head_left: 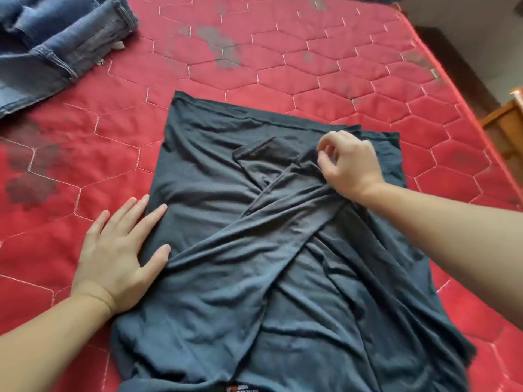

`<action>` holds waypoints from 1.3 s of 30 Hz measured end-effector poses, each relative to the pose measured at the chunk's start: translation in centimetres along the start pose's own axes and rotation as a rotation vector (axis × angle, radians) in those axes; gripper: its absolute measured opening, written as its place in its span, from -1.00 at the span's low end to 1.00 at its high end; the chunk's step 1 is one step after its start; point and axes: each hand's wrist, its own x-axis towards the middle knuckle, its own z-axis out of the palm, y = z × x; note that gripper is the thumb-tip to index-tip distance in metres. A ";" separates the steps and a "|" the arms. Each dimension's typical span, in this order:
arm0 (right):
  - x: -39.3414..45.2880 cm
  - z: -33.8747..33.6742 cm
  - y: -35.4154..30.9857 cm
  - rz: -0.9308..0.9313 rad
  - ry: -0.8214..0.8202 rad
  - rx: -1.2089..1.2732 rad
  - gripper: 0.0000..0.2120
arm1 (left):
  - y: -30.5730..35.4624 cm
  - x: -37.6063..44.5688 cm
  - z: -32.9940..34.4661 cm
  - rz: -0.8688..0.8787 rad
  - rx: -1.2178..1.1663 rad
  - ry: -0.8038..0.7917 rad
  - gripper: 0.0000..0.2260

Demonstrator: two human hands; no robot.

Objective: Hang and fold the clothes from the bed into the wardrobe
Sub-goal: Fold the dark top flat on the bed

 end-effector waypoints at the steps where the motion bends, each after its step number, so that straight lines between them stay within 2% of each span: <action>1: -1.2 -1.4 2.3 0.004 -0.049 -0.064 -0.83 | 0.0 0.0 0.0 -0.009 0.011 -0.005 -0.35; 4: -4.8 -3.3 5.5 -0.083 -0.262 -0.179 -0.65 | 0.4 0.6 -0.7 -0.091 -0.037 -0.024 -0.28; 6: -6.2 -2.6 6.0 -0.056 -0.337 -0.197 -0.56 | 2.4 1.6 -1.6 -0.181 -0.132 0.024 -0.30; 7: -6.7 -2.1 6.1 -0.005 -0.321 -0.147 -0.56 | 4.3 2.0 -1.6 -0.173 -0.130 0.068 -0.33; 9: -7.0 -1.3 6.0 0.111 -0.153 0.025 -0.64 | 9.8 2.7 -1.0 -0.013 -0.092 0.106 -0.41; 11: -6.3 -0.7 6.3 0.260 -0.014 0.110 -0.71 | 15.4 3.4 0.7 0.156 -0.070 0.020 -0.42; 14: -5.1 -1.0 7.9 0.404 -0.062 -0.015 -0.75 | 19.5 3.9 3.5 0.081 0.025 -0.129 -0.32; 17: -4.4 -1.9 10.3 0.404 -0.195 -0.234 -0.64 | 19.5 3.8 4.4 0.029 0.107 -0.135 -0.30; 19: -4.0 -2.2 11.2 0.415 -0.265 -0.294 -0.55 | 19.7 3.7 4.1 0.019 0.101 -0.134 -0.31; 21: -3.4 -2.3 11.4 0.381 -0.303 -0.279 -0.62 | 19.9 3.8 3.8 0.017 0.100 -0.142 -0.32; 24: -2.7 -2.8 12.3 0.354 -0.294 -0.285 -0.69 | 19.8 3.8 3.9 0.020 0.098 -0.141 -0.35; 30: -1.7 -4.3 15.2 0.535 -0.269 -0.332 -0.65 | 19.6 3.8 4.5 0.041 0.133 -0.119 -0.41; 35: 0.9 -3.1 14.4 0.524 -0.119 -0.148 -0.72 | 19.7 3.9 4.5 0.048 0.128 -0.097 -0.41; 39: 3.2 -2.3 15.0 0.571 -0.257 -0.180 -0.80 | 19.7 3.9 4.6 0.053 0.113 -0.096 -0.41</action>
